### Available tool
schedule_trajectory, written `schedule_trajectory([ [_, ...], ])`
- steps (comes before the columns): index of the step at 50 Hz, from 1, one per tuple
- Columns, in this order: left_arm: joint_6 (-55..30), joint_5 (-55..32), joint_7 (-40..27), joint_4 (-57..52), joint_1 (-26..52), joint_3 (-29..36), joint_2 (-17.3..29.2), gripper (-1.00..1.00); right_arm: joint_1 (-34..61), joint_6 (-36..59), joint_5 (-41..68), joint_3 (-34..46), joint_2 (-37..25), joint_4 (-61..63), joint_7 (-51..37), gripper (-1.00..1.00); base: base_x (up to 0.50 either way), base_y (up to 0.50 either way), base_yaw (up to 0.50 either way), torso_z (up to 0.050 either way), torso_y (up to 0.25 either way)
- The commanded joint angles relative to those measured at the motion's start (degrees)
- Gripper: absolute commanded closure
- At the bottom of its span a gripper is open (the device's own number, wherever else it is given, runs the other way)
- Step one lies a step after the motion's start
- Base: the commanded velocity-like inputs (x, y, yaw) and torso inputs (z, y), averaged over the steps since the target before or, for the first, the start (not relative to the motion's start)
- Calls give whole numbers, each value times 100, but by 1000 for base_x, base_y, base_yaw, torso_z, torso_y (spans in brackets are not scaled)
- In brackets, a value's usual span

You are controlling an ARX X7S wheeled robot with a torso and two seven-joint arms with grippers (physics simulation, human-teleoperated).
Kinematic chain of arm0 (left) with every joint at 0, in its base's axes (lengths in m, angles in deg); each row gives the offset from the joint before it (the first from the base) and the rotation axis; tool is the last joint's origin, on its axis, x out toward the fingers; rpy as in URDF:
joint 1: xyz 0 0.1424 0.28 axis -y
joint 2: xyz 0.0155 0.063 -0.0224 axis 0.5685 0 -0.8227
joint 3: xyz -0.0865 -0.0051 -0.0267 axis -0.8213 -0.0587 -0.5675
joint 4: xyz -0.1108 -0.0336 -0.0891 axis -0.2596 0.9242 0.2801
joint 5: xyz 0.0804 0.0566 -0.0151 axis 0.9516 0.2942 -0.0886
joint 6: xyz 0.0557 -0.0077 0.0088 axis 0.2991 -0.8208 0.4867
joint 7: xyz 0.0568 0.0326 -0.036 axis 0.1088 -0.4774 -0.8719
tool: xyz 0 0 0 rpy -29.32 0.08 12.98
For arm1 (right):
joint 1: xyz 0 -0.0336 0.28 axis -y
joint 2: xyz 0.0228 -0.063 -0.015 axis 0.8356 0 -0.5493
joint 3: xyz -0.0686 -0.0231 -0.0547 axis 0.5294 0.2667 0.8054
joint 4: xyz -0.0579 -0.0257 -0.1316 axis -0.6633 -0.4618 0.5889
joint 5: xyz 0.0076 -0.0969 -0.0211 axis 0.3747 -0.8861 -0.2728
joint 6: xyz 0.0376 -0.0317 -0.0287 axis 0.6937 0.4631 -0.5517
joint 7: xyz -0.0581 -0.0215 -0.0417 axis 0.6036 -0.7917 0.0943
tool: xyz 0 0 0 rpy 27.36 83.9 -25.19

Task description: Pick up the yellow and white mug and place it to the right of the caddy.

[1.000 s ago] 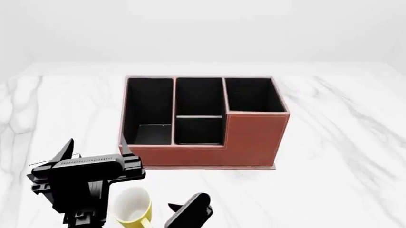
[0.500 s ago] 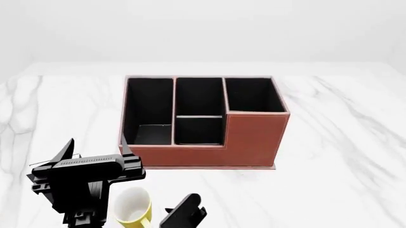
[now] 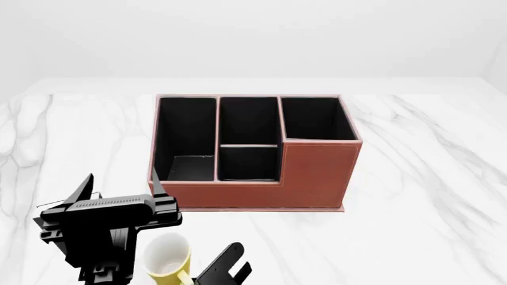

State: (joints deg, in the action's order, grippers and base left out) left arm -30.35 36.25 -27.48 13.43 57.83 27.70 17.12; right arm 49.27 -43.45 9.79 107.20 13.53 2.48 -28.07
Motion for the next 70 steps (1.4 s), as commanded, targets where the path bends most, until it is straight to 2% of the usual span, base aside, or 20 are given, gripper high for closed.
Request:
schedule_trajectory([
  [1,23,-50,-30,-12,-18,18,39,-100,31,72,77,22,-144,230,-149,100,0,0,0,0,0],
  [20,29,-118,-94,-93,-49,32,103,-100,-357,729,143,-158,-834,2270,-799,100,0,0,0,0,1],
  [34,-41,-150,-169,-205,-39,38,139,-100,-703,836,246,-438,-1228,2977,-1122,100,0,0,0,0,1],
  [70,-28,-238,-262,-262,-55,52,215,-100,-2001,687,901,-2539,-2359,4265,-2358,100,0,0,0,0,0],
])
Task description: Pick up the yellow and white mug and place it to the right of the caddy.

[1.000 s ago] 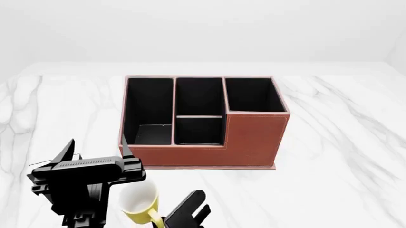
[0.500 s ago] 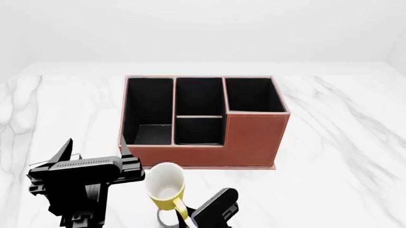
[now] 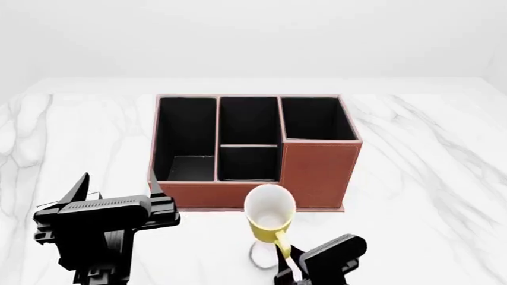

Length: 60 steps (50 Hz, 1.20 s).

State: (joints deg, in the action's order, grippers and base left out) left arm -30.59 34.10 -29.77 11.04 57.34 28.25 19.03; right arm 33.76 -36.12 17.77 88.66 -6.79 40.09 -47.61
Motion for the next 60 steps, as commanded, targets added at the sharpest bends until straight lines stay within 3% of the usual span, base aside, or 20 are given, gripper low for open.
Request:
schedule_trajectory([
  [1,-5,-25,-37,-27,-8,-4,25,-100,-498,-53,117,-744,-355,540,-439,100,0,0,0,0,0],
  [34,50,-85,-115,-2,-30,3,81,-100,-1698,-808,383,-2423,-650,487,-1236,100,0,0,0,0,1],
  [51,146,-141,-133,110,-52,-39,105,-100,-1183,-666,521,-2774,-524,-157,-1511,100,0,0,0,0,1],
  [60,148,-154,-156,116,-48,-33,120,-100,-461,-478,538,-2573,-509,-609,-1374,100,0,0,0,0,0],
])
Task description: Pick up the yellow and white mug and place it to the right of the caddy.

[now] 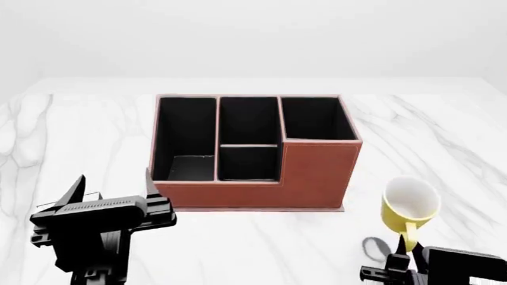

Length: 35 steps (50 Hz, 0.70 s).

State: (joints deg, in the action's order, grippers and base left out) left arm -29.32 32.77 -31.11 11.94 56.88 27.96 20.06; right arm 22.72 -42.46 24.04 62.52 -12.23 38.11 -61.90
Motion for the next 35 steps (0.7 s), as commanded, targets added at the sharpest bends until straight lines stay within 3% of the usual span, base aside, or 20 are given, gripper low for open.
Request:
schedule_trajectory([
  [1,17,-22,-25,25,0,-1,19,-100,724,176,-94,73,42,-467,71,100,0,0,0,0,0],
  [35,-31,-77,-121,-46,4,16,96,-100,2658,331,-492,704,266,-2448,394,100,0,0,0,0,1],
])
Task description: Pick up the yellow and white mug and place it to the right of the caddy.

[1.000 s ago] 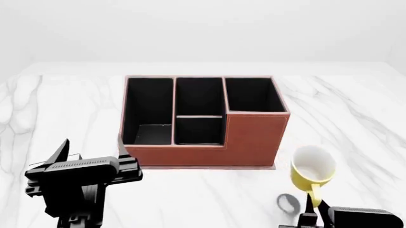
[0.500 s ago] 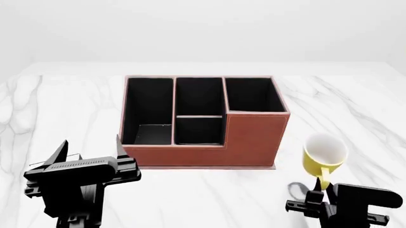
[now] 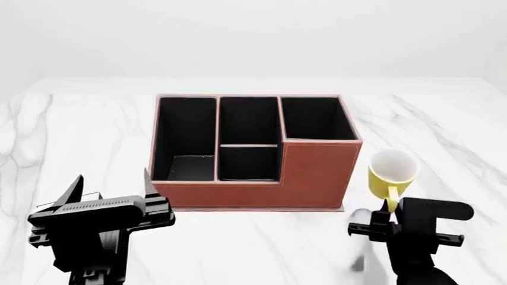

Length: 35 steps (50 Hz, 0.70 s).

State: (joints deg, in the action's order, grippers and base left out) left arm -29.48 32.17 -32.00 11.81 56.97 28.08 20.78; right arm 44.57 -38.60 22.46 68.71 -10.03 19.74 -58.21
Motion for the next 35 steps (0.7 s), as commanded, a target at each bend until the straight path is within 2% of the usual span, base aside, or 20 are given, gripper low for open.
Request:
schedule_trajectory([
  [1,-14,-18,-33,-32,-6,5,26,-100,494,-67,-342,85,48,-654,26,100,0,0,0,0,0],
  [35,43,-80,-90,-21,-31,13,89,-100,1754,-1015,-595,410,496,-3570,835,100,0,0,0,0,1],
])
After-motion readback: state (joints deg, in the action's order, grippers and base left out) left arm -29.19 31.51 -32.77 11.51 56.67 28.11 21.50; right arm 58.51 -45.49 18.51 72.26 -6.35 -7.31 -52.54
